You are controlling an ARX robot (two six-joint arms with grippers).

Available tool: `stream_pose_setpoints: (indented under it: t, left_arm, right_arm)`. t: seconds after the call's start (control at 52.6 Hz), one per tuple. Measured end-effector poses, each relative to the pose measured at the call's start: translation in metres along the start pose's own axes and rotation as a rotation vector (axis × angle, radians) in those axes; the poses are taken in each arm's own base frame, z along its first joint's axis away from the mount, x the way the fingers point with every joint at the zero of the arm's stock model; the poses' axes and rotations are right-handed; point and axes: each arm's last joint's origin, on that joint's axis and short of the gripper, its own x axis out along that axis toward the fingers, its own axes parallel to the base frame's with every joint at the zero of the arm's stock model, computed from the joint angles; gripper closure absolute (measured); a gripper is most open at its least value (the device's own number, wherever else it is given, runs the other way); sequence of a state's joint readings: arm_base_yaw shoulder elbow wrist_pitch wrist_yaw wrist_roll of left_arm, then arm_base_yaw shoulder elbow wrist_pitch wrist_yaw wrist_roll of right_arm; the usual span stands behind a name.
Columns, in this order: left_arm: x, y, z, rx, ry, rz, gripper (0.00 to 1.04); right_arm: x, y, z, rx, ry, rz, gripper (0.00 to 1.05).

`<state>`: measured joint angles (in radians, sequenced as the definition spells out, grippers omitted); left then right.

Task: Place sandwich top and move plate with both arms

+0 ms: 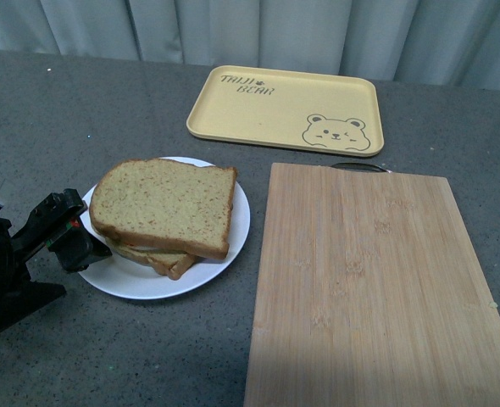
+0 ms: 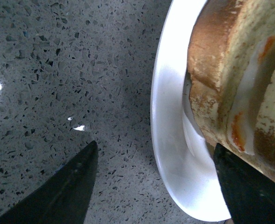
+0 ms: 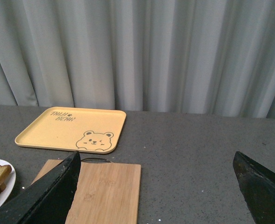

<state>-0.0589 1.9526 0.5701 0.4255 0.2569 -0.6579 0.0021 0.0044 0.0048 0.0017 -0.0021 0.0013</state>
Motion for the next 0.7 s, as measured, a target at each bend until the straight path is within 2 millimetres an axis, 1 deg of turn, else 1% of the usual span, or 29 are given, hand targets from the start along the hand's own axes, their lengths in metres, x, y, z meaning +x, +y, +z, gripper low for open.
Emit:
stream_pose_setpoints:
  t: [0.304, 0.323, 0.361, 0.38, 0.456, 0.703]
  left_arm:
    - [0.007, -0.002, 0.008, -0.085, 0.023, -0.043, 0.8]
    - [0.008, -0.001, 0.009, -0.094, 0.025, -0.045, 0.85]
    - [0.008, -0.001, 0.009, -0.119, 0.035, -0.058, 0.9]
    - [0.008, -0.001, 0.009, -0.119, 0.035, -0.061, 0.9]
    - [0.007, -0.001, 0.014, -0.159, 0.045, -0.104, 1.0]
    - [-0.002, 0.001, 0.016, -0.24, 0.037, -0.219, 1.01]
  right_arm:
    - [0.0, 0.0, 0.0, 0.0, 0.0, 0.0, 0.09]
    - [0.0, 0.0, 0.0, 0.0, 0.0, 0.0, 0.09]
    - [0.0, 0.0, 0.0, 0.0, 0.0, 0.0, 0.09]
    - [0.0, 0.0, 0.0, 0.0, 0.0, 0.0, 0.09]
    - [0.0, 0.0, 0.0, 0.0, 0.0, 0.0, 0.09]
    - [0.0, 0.0, 0.0, 0.0, 0.0, 0.0, 0.09]
